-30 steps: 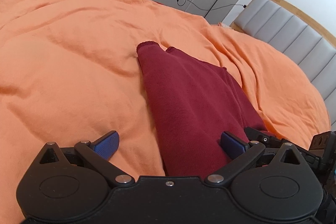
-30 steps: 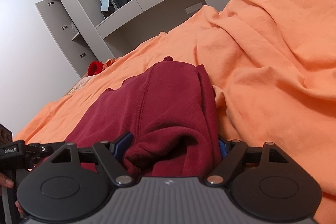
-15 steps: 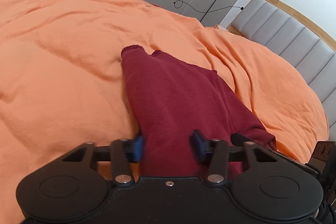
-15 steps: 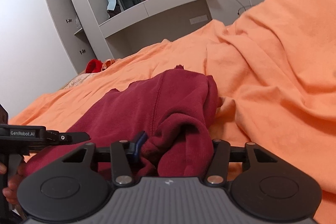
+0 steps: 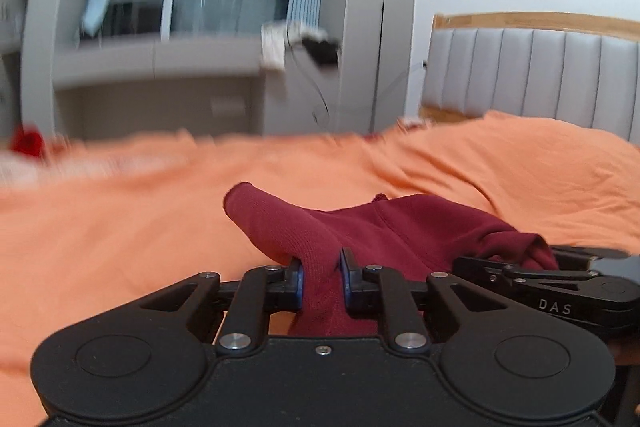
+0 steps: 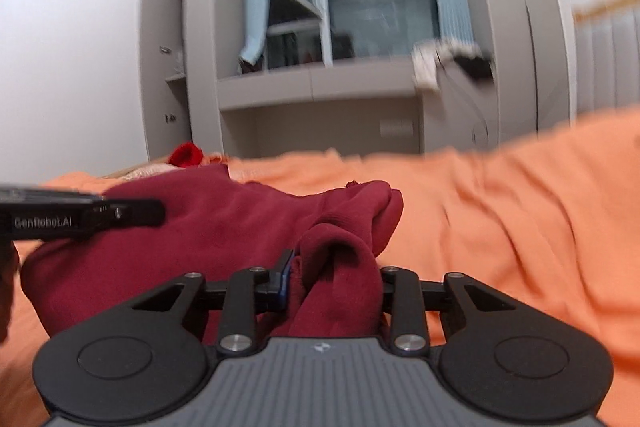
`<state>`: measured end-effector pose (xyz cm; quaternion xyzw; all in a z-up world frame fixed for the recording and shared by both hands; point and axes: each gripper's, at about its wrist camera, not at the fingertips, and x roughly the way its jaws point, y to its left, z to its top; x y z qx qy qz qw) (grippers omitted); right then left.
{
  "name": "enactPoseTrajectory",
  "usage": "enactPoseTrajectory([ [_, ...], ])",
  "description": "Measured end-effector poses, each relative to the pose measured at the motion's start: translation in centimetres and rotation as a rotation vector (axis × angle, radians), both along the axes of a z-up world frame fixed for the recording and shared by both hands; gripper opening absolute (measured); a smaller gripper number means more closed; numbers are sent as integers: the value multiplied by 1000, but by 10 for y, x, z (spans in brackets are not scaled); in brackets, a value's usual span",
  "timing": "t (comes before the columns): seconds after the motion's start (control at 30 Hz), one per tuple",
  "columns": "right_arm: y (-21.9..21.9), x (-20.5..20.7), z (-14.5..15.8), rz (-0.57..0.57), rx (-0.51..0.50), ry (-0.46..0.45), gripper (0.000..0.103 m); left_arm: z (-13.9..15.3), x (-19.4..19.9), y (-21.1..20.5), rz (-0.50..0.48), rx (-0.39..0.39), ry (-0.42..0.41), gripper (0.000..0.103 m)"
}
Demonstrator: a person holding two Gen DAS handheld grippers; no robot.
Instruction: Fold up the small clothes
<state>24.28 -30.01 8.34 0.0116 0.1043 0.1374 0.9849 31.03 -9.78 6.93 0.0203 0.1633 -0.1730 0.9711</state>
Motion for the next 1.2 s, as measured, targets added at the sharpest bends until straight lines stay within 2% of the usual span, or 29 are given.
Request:
enactPoseTrajectory([
  [0.13, 37, 11, 2, 31, -55, -90, 34, 7, -11, 19, 58, 66, -116, 18],
  [0.23, 59, 25, -2, 50, -111, -117, 34, 7, -14, 36, 108, 89, -157, 18],
  [0.37, 81, 49, -10, 82, -159, -73, 34, 1, -7, 53, 175, 94, -132, 18],
  [0.5, 89, 66, -28, 93, -188, 46, 35, -14, 5, 64, 207, 108, -38, 19],
  [0.57, 86, 72, -37, 87, -167, 112, 41, -25, 12, 67, 226, 116, 39, 20],
  [0.63, 83, 74, -44, 78, -151, 149, 46, -31, 15, 66, 248, 132, 71, 21],
  [0.8, 83, 69, -47, 60, -155, 148, 58, -27, 9, 61, 256, 171, 54, 25],
  [0.97, 75, 72, -46, 27, -137, 157, 79, -28, 15, 58, 271, 173, 59, 28],
  [1.07, 67, 72, -45, 12, -112, 172, 88, -27, 17, 58, 299, 177, 61, 39],
  [1.13, 63, 73, -45, 3, -95, 182, 92, -25, 13, 58, 345, 189, 54, 69],
  [1.2, 60, 74, -46, -3, -78, 192, 95, -22, 9, 60, 374, 185, 48, 83],
])
